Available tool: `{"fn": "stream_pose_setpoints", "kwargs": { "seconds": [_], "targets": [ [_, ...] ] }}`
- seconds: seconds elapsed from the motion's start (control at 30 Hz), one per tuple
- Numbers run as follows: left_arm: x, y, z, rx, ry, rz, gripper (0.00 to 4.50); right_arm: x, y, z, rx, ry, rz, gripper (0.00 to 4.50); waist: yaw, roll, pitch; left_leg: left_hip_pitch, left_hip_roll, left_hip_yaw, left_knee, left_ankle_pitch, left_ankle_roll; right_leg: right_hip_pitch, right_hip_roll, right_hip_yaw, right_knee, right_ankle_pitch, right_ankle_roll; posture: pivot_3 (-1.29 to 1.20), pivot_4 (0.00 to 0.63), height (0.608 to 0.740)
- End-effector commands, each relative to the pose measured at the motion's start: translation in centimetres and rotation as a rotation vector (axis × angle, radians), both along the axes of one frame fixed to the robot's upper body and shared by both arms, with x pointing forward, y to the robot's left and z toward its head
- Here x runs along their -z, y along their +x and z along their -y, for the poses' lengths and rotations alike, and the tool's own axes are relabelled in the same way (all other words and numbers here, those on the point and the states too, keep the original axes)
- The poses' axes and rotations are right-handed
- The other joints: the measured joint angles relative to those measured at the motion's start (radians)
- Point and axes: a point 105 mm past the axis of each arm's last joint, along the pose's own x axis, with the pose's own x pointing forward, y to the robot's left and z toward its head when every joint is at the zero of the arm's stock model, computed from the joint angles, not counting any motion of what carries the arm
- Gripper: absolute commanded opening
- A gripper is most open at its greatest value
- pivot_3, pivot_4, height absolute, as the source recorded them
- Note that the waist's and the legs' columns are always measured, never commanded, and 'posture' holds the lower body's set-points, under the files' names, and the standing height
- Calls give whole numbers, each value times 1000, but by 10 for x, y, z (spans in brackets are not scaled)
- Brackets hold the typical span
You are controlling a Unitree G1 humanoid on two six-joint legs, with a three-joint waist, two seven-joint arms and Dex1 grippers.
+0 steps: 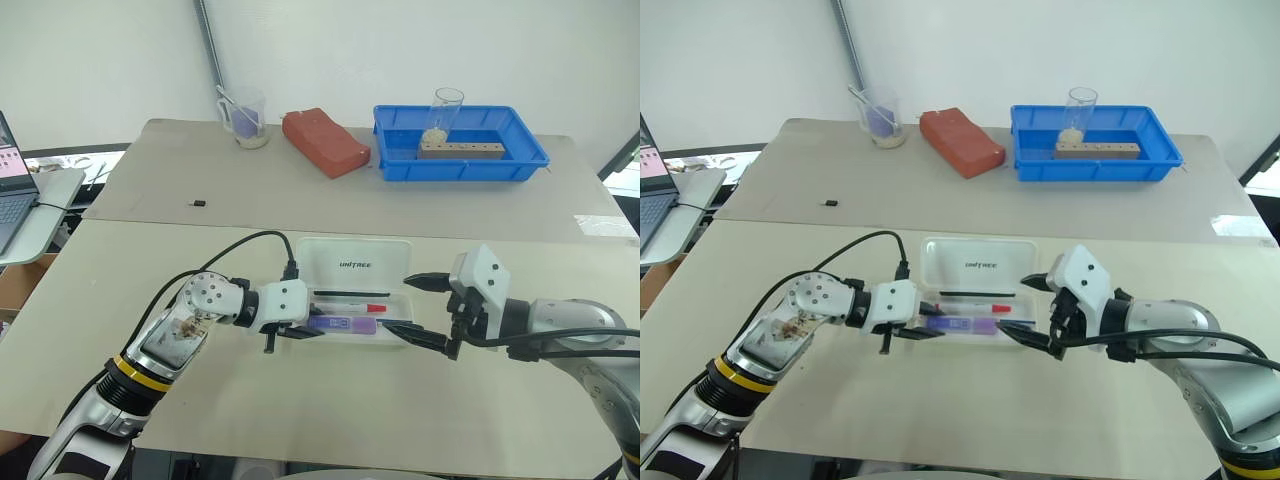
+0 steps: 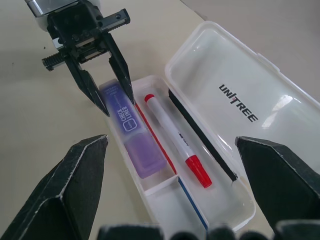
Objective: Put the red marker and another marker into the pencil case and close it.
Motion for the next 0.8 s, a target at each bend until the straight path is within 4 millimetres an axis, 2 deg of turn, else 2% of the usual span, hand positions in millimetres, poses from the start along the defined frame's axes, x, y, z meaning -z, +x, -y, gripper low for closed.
{"fn": "stream_pose_setpoints", "kwargs": {
  "seconds": [0.03,0.13,0.37,0.4,0.53,0.67,0.73,0.8],
  "targets": [
    [-7,-1,3,13,4,36,931,-10,-4,-3,-34,4,34,4500,0,0,0,0,0,0,0,0,0,0,0,0,0,0,0,0,150,740],
    [-7,-1,3,8,4,33,931,-10,-4,-4,-42,3,32,4500,0,0,0,0,0,0,0,0,0,0,0,0,0,0,0,0,150,740],
    [-10,-1,2,1,0,22,4302,-11,-1,-3,-42,2,35,4500,0,0,0,0,0,0,0,0,0,0,0,0,0,0,0,0,150,740],
    [-12,-1,1,0,-5,23,4464,-11,-1,-3,-42,2,36,4500,0,0,0,0,0,0,0,0,0,0,0,0,0,0,0,0,150,740],
    [-30,-6,-4,7,-36,15,4464,-12,3,5,-18,-15,39,4500,-1,0,0,0,0,0,0,0,0,1,0,0,0,0,0,0,150,740],
    [-56,-13,-26,39,-17,29,4464,-15,17,36,87,-74,61,4500,-2,0,0,0,0,0,0,0,0,0,0,0,0,0,0,0,150,740],
    [-85,-3,-33,3,-91,69,4464,-13,27,64,178,-133,70,4500,4,0,1,1,0,0,0,0,0,1,0,0,-1,0,0,0,150,740],
    [-114,5,-31,-11,-209,103,4464,-9,36,95,262,-192,61,4500,14,-1,1,2,0,0,1,0,0,1,-1,-3,-1,-1,1,0,150,740]
  ]
}}
